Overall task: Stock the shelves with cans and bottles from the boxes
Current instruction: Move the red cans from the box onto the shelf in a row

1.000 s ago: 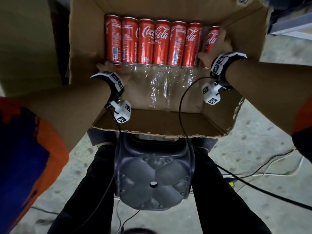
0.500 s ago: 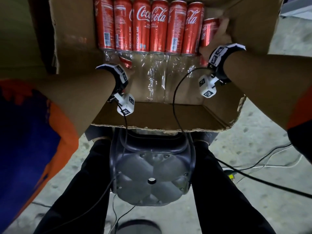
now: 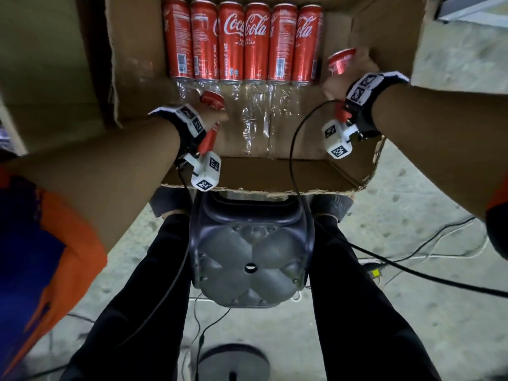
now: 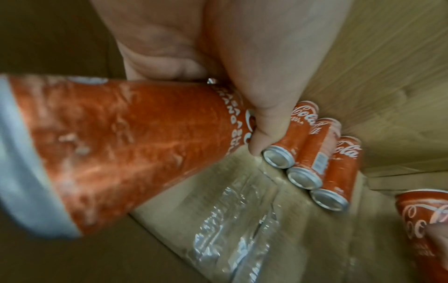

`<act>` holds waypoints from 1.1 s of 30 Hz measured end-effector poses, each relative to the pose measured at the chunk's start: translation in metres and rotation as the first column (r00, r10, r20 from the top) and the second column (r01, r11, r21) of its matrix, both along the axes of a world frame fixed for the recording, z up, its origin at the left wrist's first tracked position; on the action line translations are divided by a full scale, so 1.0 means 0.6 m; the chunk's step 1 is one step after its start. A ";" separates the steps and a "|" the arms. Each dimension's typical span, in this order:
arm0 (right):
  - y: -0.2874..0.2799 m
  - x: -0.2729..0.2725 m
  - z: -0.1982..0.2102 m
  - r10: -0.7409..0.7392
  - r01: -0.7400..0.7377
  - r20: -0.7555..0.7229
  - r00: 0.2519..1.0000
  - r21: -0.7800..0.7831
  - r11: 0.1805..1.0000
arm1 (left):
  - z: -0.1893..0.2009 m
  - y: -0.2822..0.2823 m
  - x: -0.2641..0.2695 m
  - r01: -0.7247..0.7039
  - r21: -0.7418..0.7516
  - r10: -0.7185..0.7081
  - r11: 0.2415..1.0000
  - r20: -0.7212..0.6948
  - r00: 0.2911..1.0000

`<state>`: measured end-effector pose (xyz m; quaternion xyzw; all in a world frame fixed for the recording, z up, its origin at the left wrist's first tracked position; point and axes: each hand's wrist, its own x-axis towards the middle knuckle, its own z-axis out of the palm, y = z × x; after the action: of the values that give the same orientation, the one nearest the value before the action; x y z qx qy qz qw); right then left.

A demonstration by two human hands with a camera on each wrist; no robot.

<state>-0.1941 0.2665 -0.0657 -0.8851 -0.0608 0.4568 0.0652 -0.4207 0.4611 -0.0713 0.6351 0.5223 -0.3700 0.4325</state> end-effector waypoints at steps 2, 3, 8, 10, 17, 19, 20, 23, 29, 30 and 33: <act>-0.007 -0.004 0.030 -0.026 0.026 -0.017 1.000 0.014 1.000 | 0.039 -0.007 -0.001 -0.032 -0.037 0.033 0.999 0.041 0.999; -0.016 -0.006 0.042 -0.061 0.059 0.046 0.997 0.034 0.998 | 0.065 -0.011 -0.002 -0.032 -0.048 0.035 0.998 0.048 0.998; -0.036 -0.057 0.155 -0.179 0.157 0.105 0.978 0.191 0.969 | 0.177 -0.035 -0.027 -0.037 -0.089 0.048 0.995 0.124 0.991; -0.046 -0.078 0.203 -0.237 0.219 0.043 0.971 0.250 0.943 | 0.225 -0.046 -0.037 -0.060 -0.075 0.071 0.995 0.154 0.986; -0.101 -0.156 0.387 -0.279 0.325 -0.168 0.945 0.428 0.843 | 0.415 -0.089 -0.066 -0.069 -0.041 0.077 0.997 0.233 0.969; -0.114 -0.175 0.453 -0.273 0.336 -0.200 0.941 0.470 0.816 | 0.476 -0.104 -0.072 -0.104 -0.034 0.109 0.994 0.255 0.961; -0.120 -0.184 0.486 -0.275 0.346 -0.214 0.937 0.490 0.800 | 0.506 -0.111 -0.074 -0.123 -0.037 0.128 0.992 0.257 0.958; -0.134 -0.201 0.580 -0.249 0.349 -0.249 0.936 0.560 0.751 | 0.597 -0.125 -0.080 -0.136 -0.055 0.146 0.989 0.299 0.943; -0.144 -0.214 0.768 -0.189 0.290 -0.226 0.956 0.621 0.728 | 0.795 -0.132 -0.083 -0.110 -0.080 0.134 0.991 0.420 0.898; -0.143 -0.213 0.801 -0.179 0.281 -0.221 0.959 0.635 0.720 | 0.832 -0.132 -0.081 -0.119 -0.094 0.149 0.988 0.456 0.877; -0.142 -0.215 0.899 -0.154 0.263 -0.217 0.964 0.691 0.673 | 0.937 -0.130 -0.080 -0.132 -0.119 0.176 0.984 0.567 0.805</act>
<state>-0.3230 0.1811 0.4738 -0.7567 -0.1266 0.4477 0.4593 -0.4689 0.3833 0.4908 0.6562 0.4030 -0.1438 0.6216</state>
